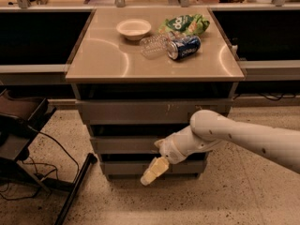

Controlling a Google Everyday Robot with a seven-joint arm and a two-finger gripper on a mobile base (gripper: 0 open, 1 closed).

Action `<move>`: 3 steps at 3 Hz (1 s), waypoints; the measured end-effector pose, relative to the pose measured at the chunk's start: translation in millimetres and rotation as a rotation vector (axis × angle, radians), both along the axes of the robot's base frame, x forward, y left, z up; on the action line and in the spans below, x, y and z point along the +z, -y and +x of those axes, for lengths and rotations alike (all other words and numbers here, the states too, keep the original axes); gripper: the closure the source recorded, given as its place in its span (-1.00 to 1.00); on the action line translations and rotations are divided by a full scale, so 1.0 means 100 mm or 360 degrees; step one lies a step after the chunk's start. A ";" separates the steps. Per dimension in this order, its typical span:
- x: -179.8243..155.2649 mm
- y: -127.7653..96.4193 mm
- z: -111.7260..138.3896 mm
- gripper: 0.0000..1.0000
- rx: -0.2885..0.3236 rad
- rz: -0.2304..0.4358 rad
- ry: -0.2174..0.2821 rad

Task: Open middle drawer

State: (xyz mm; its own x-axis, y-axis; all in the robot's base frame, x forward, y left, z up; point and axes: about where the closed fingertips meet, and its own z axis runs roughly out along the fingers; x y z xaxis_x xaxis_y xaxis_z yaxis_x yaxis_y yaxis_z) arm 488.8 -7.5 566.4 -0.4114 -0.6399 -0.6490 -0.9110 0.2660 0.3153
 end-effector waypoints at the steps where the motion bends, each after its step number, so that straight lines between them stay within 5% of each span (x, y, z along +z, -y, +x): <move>1: -0.52 -0.15 0.31 -1.00 -0.0086 -0.0039 -0.0065; 2: -0.52 -0.15 0.31 -1.00 -0.0086 -0.0039 -0.0065; 3: -0.68 -0.04 0.50 -1.00 -0.0243 -0.0073 -0.0071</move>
Offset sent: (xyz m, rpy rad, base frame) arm 0.0274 0.0106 -0.0420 -0.0220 0.0300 -0.0495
